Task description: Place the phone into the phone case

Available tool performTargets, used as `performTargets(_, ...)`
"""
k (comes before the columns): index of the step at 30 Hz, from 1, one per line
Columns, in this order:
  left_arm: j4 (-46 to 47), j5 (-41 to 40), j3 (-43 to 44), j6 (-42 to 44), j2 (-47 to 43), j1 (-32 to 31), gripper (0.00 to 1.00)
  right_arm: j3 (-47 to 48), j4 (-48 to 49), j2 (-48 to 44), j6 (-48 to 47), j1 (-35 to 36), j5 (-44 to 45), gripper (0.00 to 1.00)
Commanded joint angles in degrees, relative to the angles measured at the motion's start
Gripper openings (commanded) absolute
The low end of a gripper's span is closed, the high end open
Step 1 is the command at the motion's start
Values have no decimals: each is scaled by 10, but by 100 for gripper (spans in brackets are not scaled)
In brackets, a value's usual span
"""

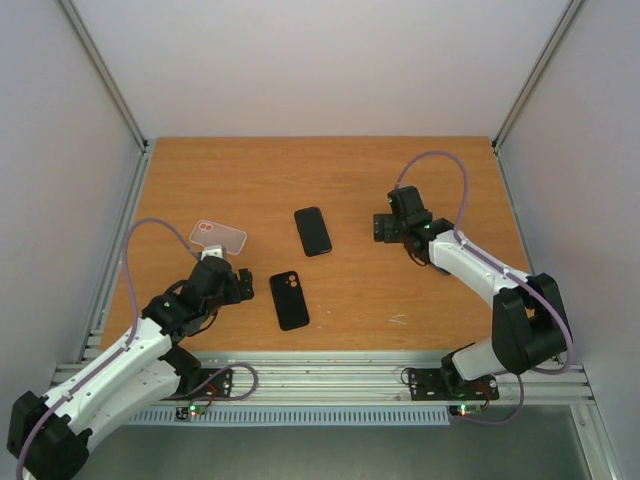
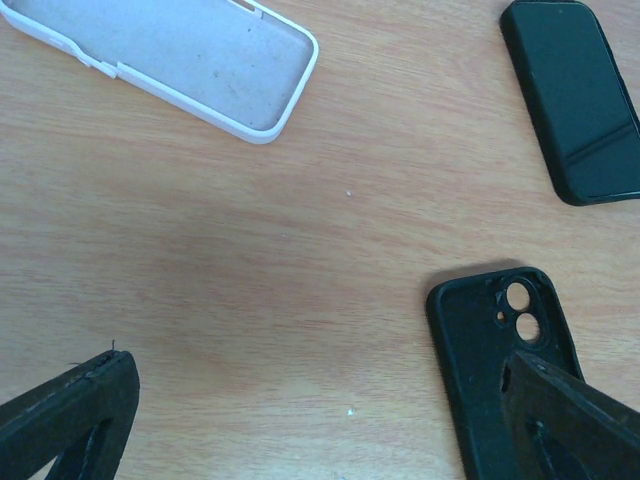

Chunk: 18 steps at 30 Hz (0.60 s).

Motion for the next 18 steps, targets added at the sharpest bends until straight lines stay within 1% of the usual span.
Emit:
performTargets(1, 31, -13, -5, 21, -12, 0, 99, 34, -26, 32, 25, -62, -31, 99)
performTargets(7, 33, -9, -10, 24, -5, 0, 99, 58, -59, 64, 48, -148, -66, 98)
performTargets(13, 31, 2, -7, 23, -1, 0, 99, 71, -71, 84, 92, -294, -187, 98)
performTargets(15, 35, 7, -10, 25, -3, 0, 99, 77, -70, 98, 103, -329, -213, 98)
performTargets(18, 34, 8, -9, 25, -3, 0, 99, 100, -74, 133, 103, -368, -231, 98)
